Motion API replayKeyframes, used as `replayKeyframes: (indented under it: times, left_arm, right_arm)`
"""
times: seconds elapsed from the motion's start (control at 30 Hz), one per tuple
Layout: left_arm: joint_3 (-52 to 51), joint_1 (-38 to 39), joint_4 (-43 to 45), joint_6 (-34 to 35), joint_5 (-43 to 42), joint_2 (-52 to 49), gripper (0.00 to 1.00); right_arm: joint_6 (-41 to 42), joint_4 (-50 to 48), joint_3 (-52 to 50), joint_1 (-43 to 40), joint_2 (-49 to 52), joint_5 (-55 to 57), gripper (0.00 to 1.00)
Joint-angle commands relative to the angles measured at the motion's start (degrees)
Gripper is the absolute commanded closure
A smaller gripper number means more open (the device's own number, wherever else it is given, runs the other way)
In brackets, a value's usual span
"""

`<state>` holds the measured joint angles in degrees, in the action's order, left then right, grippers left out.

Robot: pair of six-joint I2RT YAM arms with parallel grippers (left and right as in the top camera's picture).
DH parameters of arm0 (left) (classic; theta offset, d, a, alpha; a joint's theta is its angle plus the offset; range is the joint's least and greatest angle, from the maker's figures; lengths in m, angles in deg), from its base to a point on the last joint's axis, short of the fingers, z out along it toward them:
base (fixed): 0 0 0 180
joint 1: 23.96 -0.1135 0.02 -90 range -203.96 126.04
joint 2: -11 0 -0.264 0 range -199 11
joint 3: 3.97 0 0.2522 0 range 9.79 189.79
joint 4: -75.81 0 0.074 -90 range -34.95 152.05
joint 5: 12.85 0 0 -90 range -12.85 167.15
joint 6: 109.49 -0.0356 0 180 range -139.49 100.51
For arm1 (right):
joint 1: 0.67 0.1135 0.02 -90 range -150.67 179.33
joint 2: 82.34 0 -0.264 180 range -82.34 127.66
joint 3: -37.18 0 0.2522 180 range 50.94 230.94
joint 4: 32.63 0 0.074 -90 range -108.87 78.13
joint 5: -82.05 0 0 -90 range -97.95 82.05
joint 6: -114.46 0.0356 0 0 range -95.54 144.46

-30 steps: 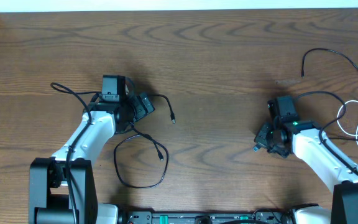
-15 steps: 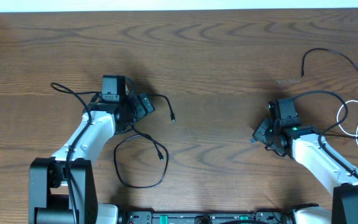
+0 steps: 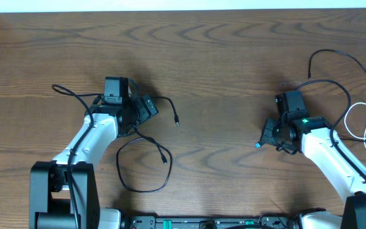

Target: Untangle cables

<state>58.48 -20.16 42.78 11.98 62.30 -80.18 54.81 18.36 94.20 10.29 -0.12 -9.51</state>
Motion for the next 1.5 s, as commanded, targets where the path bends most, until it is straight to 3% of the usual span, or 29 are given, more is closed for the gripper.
replayKeyframes:
  times: [0.0,0.43,0.7,0.9,1.07,1.3,1.47]
  left_arm:
    - [0.6,-0.2,-0.2,-0.4,0.6,0.6,0.02]
    - [0.6,-0.2,-0.2,-0.4,0.6,0.6,0.02]
    - [0.6,-0.2,-0.2,-0.4,0.6,0.6,0.02]
    - [0.6,-0.2,-0.2,-0.4,0.6,0.6,0.02]
    - [0.6,-0.2,-0.2,-0.4,0.6,0.6,0.02]
    - [0.6,-0.2,-0.2,-0.4,0.6,0.6,0.02]
    - [0.6,-0.2,-0.2,-0.4,0.6,0.6,0.02]
  right_arm:
    - [-1.8,0.7,0.2,0.2,0.7,0.1,0.99]
    - [-2.2,-2.7,-0.3,0.2,8.2,4.0,0.97]
    - [-2.7,-12.4,-0.3,0.1,14.6,4.6,0.96]
    - [-3.2,-21.3,-0.3,-1.6,19.3,12.1,0.99]
    - [-4.9,-25.5,0.6,-6.6,26.5,9.2,0.99]
    - [-4.0,-21.8,7.3,-16.4,32.6,-2.3,0.99]
    - [-3.1,-21.8,9.3,-21.9,33.2,-4.0,0.99]
